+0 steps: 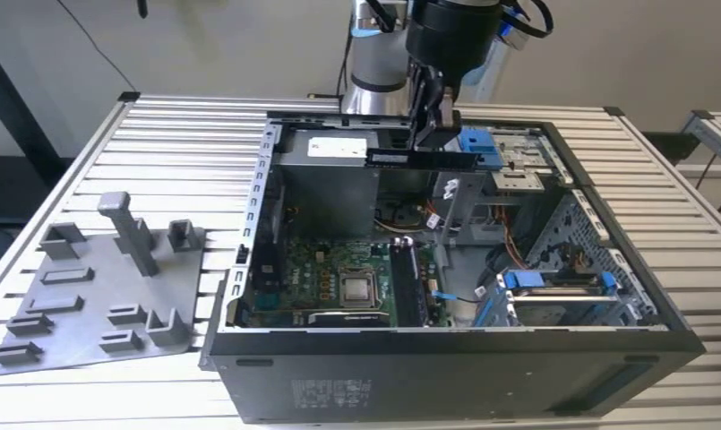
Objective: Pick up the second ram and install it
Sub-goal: 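Insert the second ram into the second slot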
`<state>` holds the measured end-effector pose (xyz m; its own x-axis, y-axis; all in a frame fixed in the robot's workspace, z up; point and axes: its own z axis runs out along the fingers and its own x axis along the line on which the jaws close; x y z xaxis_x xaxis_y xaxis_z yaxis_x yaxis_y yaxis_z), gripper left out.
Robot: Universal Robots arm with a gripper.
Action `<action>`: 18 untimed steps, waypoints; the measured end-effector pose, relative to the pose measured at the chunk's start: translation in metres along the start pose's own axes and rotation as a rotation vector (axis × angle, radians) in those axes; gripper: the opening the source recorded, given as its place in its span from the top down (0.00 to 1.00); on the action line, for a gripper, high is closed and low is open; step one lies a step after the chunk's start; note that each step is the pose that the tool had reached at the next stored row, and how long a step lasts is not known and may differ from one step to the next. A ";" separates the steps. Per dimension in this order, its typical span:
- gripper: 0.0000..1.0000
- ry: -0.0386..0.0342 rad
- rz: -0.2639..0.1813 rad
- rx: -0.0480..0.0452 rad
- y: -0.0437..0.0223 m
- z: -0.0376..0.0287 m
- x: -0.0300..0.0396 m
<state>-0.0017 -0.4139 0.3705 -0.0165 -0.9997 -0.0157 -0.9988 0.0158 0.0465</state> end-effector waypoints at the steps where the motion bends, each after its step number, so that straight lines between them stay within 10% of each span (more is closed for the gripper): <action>1: 0.85 -0.0007 0.015 0.0002 0.0000 0.0000 0.0000; 18: 0.85 -0.0125 0.267 0.0042 0.0000 0.0005 0.0000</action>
<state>-0.0017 -0.4139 0.3700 -0.2796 -0.9600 -0.0157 -0.9593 0.2786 0.0465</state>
